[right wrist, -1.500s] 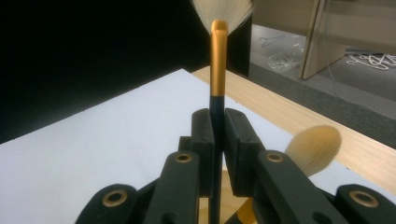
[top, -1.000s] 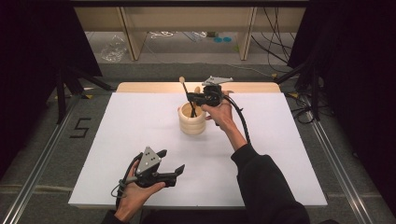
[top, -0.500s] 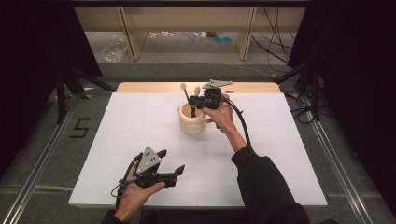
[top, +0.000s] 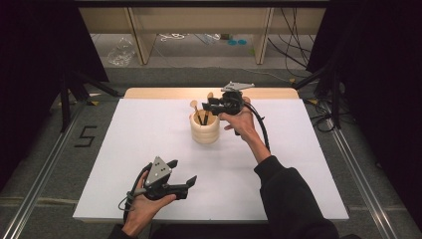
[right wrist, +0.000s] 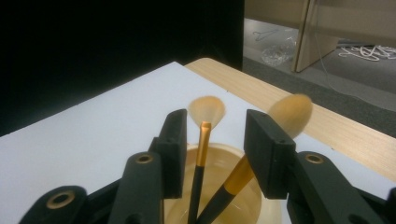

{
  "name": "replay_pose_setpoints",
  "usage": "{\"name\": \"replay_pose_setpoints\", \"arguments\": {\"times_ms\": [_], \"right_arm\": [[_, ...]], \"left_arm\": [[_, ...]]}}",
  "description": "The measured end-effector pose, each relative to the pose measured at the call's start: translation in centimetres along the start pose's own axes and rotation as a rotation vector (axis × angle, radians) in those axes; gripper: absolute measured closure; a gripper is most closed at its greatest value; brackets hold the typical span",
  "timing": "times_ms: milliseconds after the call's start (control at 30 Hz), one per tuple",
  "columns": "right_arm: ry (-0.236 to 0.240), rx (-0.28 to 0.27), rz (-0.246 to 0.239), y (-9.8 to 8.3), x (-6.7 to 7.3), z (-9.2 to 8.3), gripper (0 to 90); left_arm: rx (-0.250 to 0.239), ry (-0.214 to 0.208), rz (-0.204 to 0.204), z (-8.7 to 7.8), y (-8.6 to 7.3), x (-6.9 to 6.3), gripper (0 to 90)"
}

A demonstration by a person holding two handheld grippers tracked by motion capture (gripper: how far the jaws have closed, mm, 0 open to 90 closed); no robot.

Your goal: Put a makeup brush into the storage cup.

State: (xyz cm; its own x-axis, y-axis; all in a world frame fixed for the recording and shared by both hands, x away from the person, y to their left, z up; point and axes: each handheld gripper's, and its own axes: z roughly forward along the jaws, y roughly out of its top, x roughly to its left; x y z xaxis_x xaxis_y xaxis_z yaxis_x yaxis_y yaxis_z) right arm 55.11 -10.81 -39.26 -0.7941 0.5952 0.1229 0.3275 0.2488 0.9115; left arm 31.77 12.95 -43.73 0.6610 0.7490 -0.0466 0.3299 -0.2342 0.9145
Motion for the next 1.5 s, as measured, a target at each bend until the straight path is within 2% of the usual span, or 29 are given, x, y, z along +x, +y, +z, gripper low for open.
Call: {"name": "replay_pose_setpoints", "arguments": {"times_ms": [133, 267, 367, 500, 567, 700, 767, 933, 1500], "right_arm": [[-0.004, -0.004, 0.011, 0.2, 0.3, -0.4, 55.9], [-0.009, 0.003, -0.006, 0.4, 0.5, -0.8, 52.6], [-0.009, 0.011, 0.006, 0.6, 0.8, -1.2, 50.1], [-0.016, 0.025, -0.021, 0.7, 1.2, -1.5, 44.9], [-0.012, 0.019, -0.017, 0.7, 1.4, -1.7, 43.2], [-0.008, 0.022, -0.001, 0.9, 1.8, -2.3, 34.5], [-0.022, 0.028, 0.000, 1.0, 2.1, -2.7, 29.0], [-0.030, 0.032, -0.004, 1.1, 2.5, -3.5, 24.6], [-0.034, 0.008, -0.007, 0.5, 3.2, -6.3, 22.5]], "left_arm": [[0.001, 0.000, 0.000, 0.0, 0.0, 0.0, 18.7], [-0.001, 0.001, -0.001, 0.0, 0.0, 0.0, 18.6], [-0.001, 0.001, -0.003, 0.0, 0.0, 0.0, 18.7], [0.000, 0.001, -0.001, 0.0, 0.0, 0.0, 18.6], [0.000, 0.002, -0.002, 0.0, 0.0, 0.0, 18.7], [0.001, 0.003, -0.002, 0.0, 0.0, 0.1, 18.7], [0.002, 0.003, -0.003, 0.0, 0.0, 0.0, 18.6], [0.002, 0.005, -0.001, 0.0, 0.0, 0.1, 18.6], [0.001, 0.006, -0.002, 0.0, -0.1, 0.1, 18.7]]}}
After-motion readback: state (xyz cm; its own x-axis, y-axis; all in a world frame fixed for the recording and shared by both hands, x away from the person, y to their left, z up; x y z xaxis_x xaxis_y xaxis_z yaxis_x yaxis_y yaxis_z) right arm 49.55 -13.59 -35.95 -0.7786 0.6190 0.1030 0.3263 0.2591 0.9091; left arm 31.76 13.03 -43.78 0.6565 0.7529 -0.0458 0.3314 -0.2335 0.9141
